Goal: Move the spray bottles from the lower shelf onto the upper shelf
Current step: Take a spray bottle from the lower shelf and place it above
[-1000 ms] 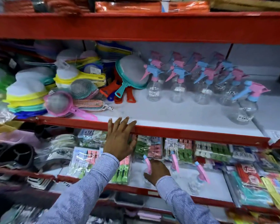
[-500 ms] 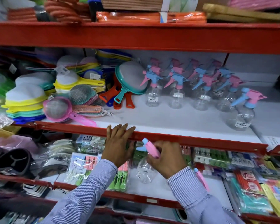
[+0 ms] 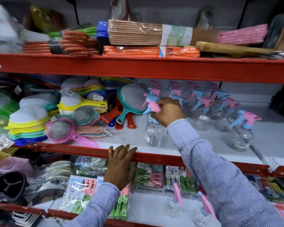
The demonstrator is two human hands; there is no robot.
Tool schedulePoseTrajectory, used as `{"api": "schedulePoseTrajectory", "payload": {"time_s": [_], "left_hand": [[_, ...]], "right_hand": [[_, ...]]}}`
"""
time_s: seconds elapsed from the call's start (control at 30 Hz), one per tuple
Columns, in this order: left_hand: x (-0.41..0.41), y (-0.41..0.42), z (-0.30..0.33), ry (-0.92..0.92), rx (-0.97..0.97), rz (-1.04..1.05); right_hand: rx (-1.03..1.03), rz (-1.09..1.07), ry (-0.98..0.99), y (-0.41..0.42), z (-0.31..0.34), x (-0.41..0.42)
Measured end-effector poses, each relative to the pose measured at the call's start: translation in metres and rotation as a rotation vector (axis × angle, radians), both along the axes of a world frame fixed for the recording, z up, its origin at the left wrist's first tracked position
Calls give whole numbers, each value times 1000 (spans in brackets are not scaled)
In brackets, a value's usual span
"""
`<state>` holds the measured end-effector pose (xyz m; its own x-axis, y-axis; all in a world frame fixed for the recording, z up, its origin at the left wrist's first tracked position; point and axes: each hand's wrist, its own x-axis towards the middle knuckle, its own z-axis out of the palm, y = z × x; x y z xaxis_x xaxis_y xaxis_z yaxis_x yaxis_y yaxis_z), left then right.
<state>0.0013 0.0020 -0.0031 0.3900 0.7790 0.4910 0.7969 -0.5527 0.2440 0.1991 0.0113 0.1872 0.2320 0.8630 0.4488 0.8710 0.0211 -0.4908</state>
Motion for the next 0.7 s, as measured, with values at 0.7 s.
{"api": "schedulePoseTrajectory", "payload": {"time_s": [0.7], "left_hand": [[2,6,-2,-17,-17,-6]], "right_hand": [[87,-51,511,27,-77,3]]}}
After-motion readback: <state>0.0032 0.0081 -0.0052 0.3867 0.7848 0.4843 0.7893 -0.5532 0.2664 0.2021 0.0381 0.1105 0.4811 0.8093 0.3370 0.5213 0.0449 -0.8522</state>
